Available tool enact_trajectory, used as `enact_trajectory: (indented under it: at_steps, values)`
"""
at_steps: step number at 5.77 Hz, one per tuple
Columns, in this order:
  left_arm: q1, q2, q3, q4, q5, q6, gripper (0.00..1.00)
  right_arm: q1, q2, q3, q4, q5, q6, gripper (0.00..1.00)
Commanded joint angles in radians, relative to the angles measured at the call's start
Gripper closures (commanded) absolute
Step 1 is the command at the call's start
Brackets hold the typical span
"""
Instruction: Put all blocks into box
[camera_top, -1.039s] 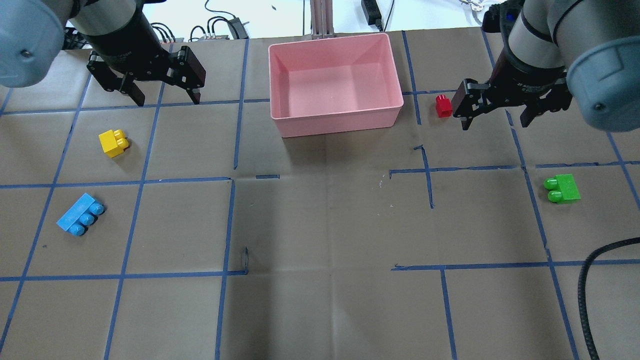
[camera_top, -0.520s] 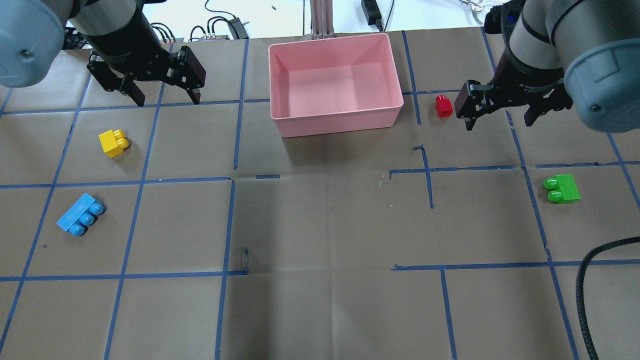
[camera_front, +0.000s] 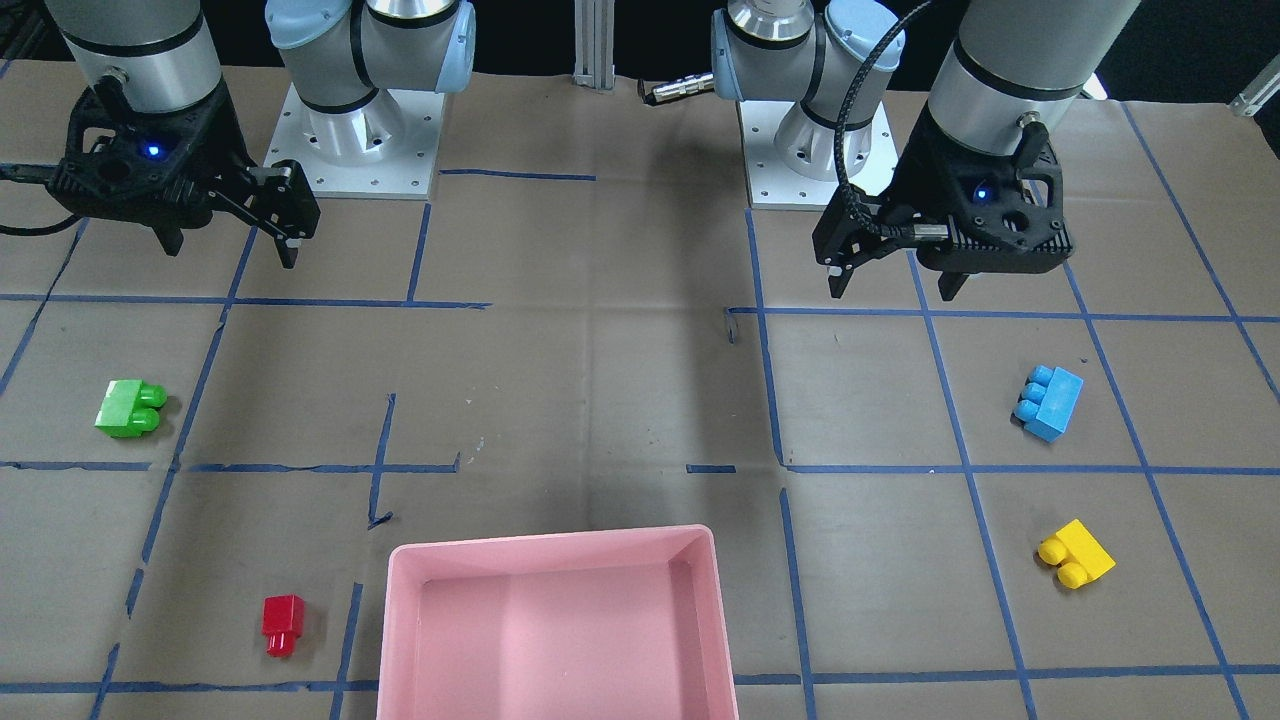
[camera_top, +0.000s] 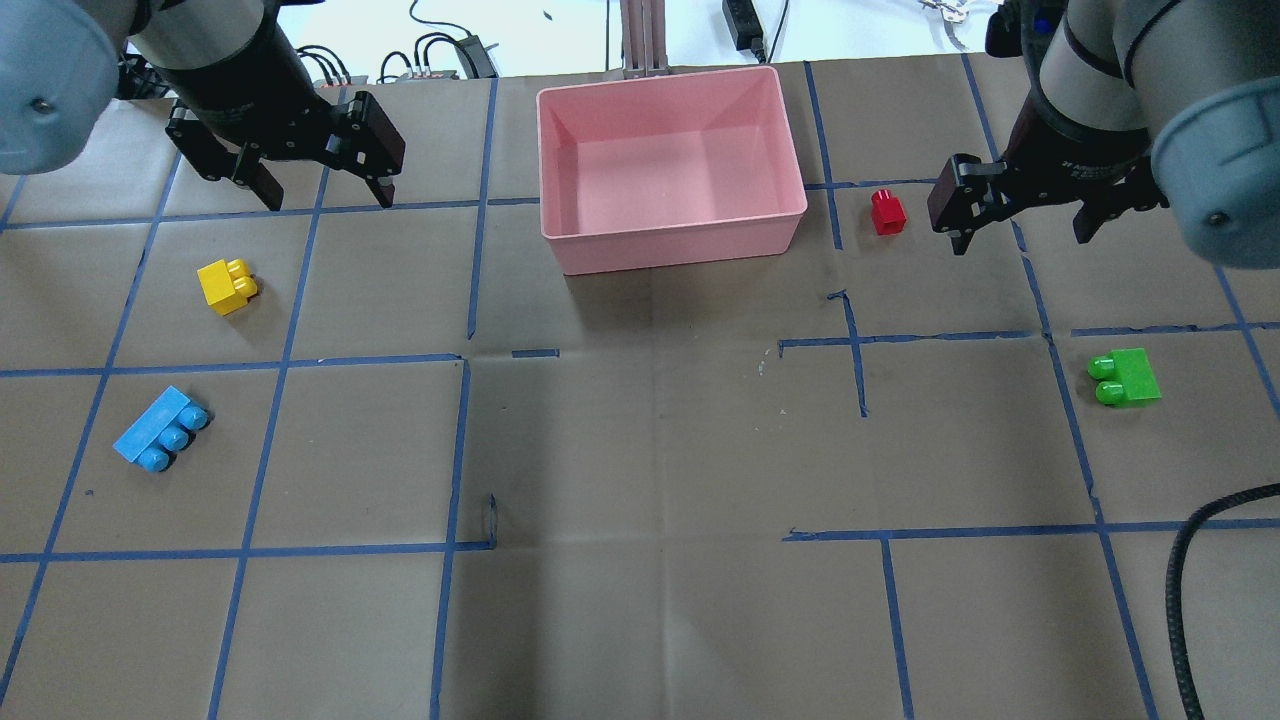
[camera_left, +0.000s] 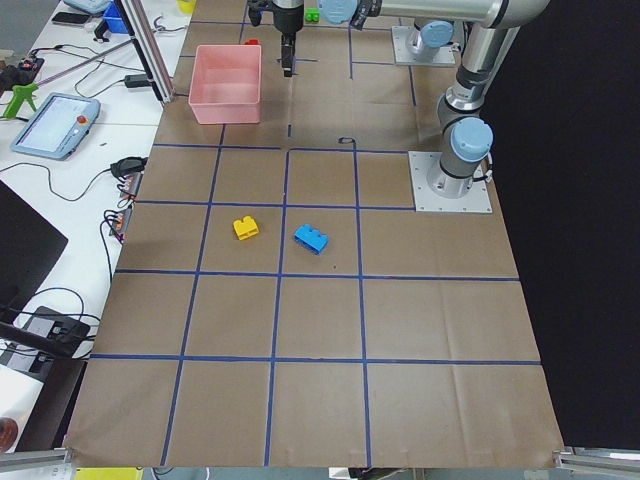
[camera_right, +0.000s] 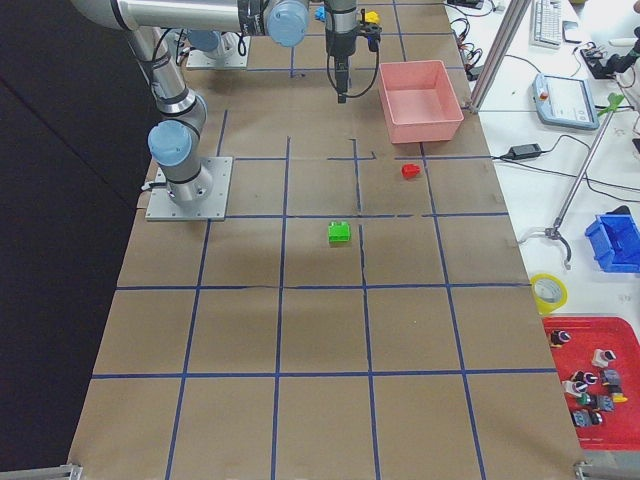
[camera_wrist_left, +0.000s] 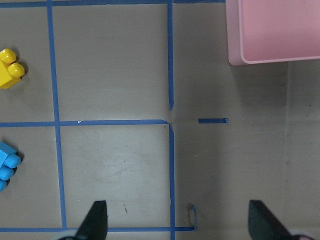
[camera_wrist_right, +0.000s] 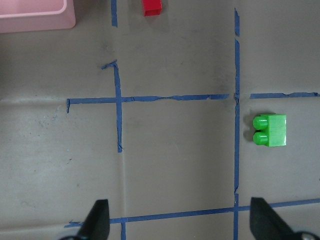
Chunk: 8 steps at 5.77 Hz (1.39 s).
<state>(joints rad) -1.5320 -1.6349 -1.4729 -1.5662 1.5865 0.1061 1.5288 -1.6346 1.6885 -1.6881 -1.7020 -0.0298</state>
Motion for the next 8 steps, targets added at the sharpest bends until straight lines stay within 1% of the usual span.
enact_trajectory:
  at_steps: [1,2,3,4,5,6,7,8]
  values:
    - [0.196,0.004,-0.026,0.0,-0.003,0.311,0.0,-0.007,0.006,0.016,0.01,0.001,-0.01,0.0]
    - [0.323,-0.012,-0.032,0.002,-0.003,0.507,0.0,-0.04,-0.004,0.028,0.01,-0.005,-0.107,0.0]
    - [0.431,-0.016,-0.044,0.005,0.0,0.694,0.0,-0.138,-0.046,0.046,0.022,-0.008,-0.161,0.0]
    - [0.554,-0.02,-0.075,0.038,-0.003,0.862,0.0,-0.264,-0.082,0.097,0.012,0.002,-0.303,0.0]
    - [0.637,-0.042,-0.127,0.142,-0.002,0.999,0.0,-0.348,-0.1,0.12,0.004,0.007,-0.393,0.0]
    - [0.648,-0.078,-0.177,0.257,0.001,1.023,0.0,-0.424,-0.093,0.147,-0.016,0.1,-0.483,0.01]
    - [0.645,-0.101,-0.225,0.287,-0.003,1.011,0.0,-0.518,-0.09,0.207,-0.075,0.195,-0.575,0.01]
    - [0.644,-0.118,-0.292,0.343,-0.016,1.009,0.01,-0.547,-0.085,0.308,-0.261,0.197,-0.679,0.01]
